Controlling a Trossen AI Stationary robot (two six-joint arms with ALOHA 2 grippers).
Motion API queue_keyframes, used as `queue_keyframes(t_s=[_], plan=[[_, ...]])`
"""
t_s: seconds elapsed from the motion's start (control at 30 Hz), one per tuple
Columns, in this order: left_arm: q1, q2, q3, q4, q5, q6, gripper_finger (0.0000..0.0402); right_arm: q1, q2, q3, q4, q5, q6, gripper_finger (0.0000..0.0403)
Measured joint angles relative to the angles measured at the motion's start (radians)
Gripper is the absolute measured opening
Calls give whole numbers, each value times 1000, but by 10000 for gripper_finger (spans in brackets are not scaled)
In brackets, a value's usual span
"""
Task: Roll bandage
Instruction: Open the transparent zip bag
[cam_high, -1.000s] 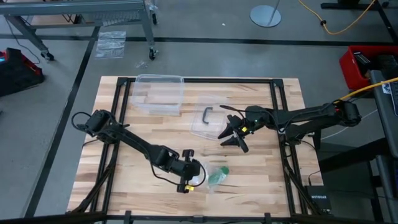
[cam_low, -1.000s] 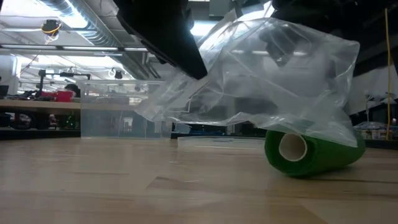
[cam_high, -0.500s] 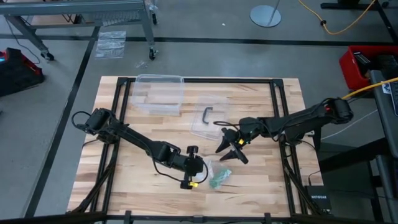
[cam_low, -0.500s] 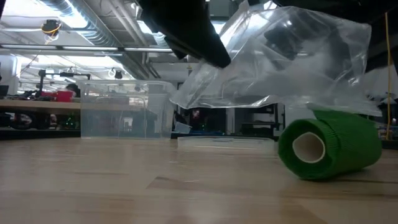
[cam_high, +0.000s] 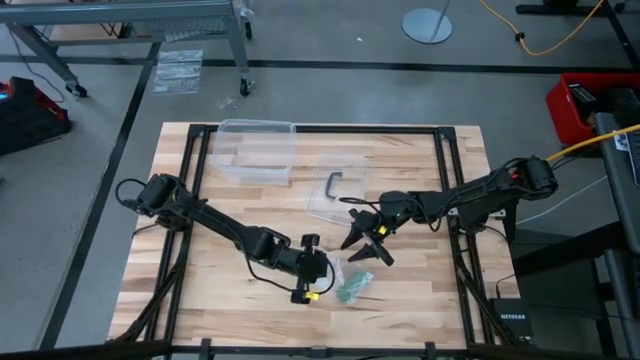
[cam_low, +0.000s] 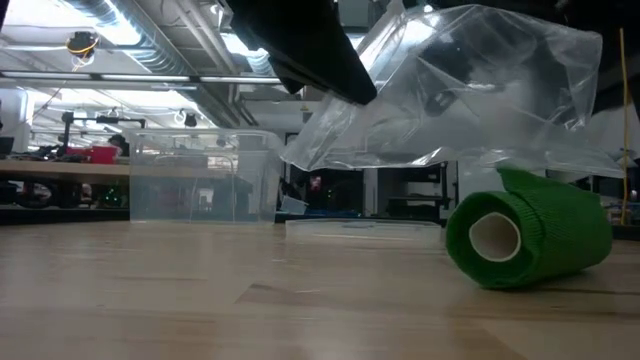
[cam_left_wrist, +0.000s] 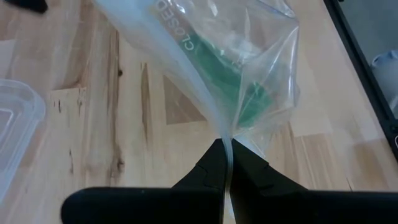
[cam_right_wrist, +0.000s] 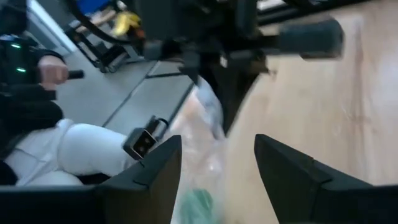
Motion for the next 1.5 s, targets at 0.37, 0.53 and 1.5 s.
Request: queue_keyframes(t_s=[0.37, 0.53, 1.5], plan=[[0, 0, 0, 1, 0, 0, 0, 12, 0, 0, 37, 7, 51, 209], [0, 0, 0, 3, 0, 0, 0, 59, 0, 0, 37, 53, 51, 209], [0, -1, 1, 45, 0, 0, 0, 109, 92, 0, 172, 54, 53, 65]])
